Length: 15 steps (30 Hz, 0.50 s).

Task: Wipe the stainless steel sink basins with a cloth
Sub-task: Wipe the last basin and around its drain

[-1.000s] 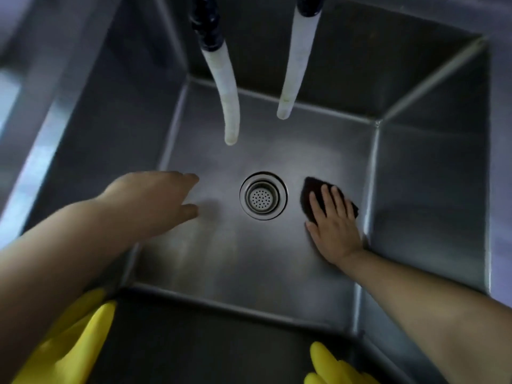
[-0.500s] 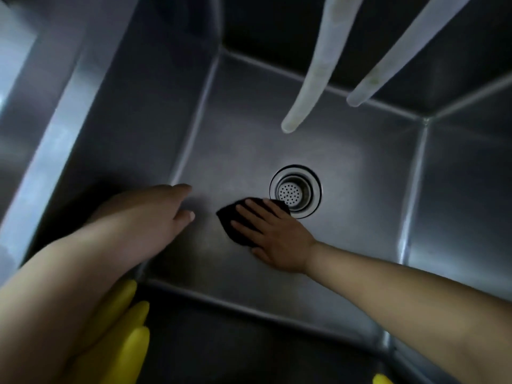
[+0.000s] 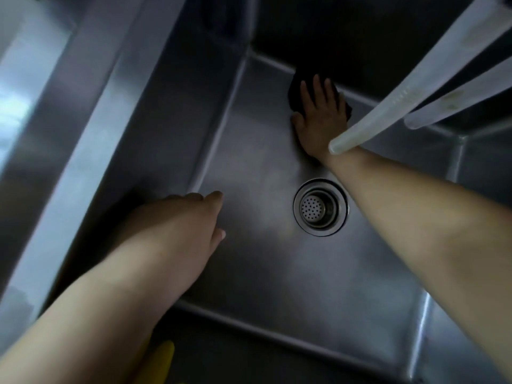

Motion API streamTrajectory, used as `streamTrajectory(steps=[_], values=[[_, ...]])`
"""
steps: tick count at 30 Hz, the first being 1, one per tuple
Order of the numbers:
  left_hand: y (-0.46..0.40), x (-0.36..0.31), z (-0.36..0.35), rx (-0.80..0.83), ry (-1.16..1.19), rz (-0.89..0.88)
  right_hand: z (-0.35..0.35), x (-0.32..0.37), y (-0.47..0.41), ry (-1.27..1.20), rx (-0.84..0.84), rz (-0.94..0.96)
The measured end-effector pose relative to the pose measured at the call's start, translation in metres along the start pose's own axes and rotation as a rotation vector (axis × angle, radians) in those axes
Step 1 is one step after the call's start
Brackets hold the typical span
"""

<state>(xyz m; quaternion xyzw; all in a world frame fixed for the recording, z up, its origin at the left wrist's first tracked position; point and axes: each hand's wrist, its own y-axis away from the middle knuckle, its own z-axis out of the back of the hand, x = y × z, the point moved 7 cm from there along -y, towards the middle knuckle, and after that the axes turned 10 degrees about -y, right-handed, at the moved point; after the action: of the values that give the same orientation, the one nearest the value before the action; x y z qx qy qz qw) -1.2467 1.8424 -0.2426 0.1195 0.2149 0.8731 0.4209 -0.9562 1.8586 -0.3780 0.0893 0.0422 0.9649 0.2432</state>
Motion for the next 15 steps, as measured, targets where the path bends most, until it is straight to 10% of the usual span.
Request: streamTrajectory(steps=[15], values=[[-0.002, 0.005, -0.007, 0.112, 0.027, 0.072, -0.047, 0.153, 0.250, -0.180, 0.253, 0.813]])
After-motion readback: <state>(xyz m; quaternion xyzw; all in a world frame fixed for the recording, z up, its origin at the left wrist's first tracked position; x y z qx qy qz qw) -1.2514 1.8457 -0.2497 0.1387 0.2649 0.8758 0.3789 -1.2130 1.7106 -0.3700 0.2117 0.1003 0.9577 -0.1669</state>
